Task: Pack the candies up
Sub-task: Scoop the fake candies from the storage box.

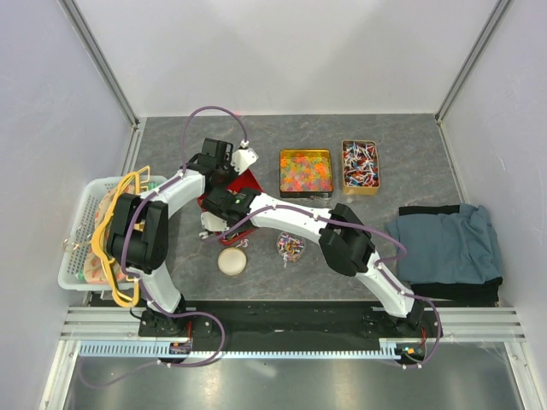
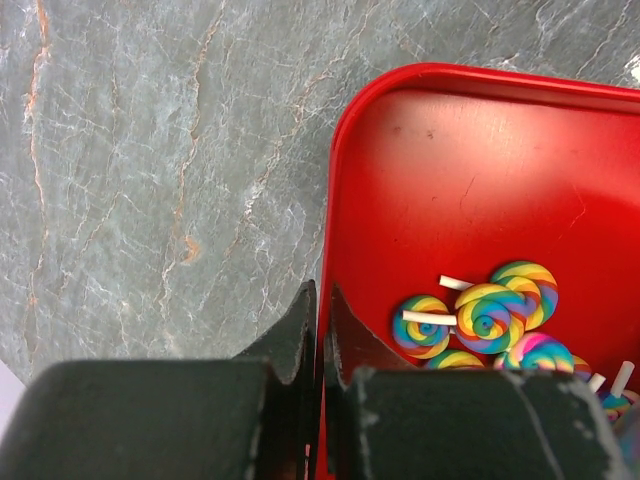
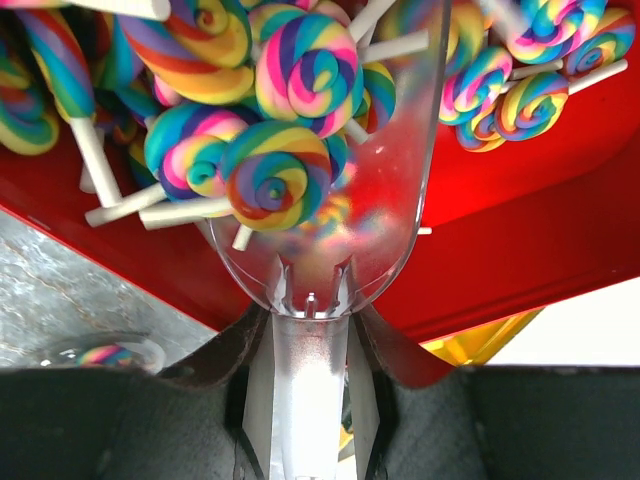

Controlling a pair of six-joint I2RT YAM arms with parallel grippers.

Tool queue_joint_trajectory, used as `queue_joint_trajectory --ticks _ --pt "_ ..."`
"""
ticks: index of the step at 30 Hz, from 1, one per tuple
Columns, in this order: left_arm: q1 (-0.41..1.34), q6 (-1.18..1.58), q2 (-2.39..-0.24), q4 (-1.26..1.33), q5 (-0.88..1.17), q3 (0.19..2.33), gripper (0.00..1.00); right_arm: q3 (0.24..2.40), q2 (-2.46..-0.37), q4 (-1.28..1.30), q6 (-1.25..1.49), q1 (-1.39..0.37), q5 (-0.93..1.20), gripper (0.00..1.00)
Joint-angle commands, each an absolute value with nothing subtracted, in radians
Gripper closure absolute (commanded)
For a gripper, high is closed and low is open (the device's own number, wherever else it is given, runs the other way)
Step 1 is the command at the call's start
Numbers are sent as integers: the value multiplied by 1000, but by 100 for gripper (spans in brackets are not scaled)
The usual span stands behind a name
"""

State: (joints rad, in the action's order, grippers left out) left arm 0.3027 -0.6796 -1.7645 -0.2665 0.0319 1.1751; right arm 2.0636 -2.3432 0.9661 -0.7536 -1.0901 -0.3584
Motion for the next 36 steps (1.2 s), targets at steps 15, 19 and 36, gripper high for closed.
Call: queue_joint_trajectory --ticks 15,19,36 --pt "333 -561 -1743 -143 28 1144 98 2017 -2234 778 -520 -1008 -190 100" --pt "330 -548 -1762 -147 17 1146 98 1988 -2207 749 -486 -982 -201 100" --pt "295 -514 -1799 -153 35 1146 98 1922 -2109 724 -437 -916 -196 100"
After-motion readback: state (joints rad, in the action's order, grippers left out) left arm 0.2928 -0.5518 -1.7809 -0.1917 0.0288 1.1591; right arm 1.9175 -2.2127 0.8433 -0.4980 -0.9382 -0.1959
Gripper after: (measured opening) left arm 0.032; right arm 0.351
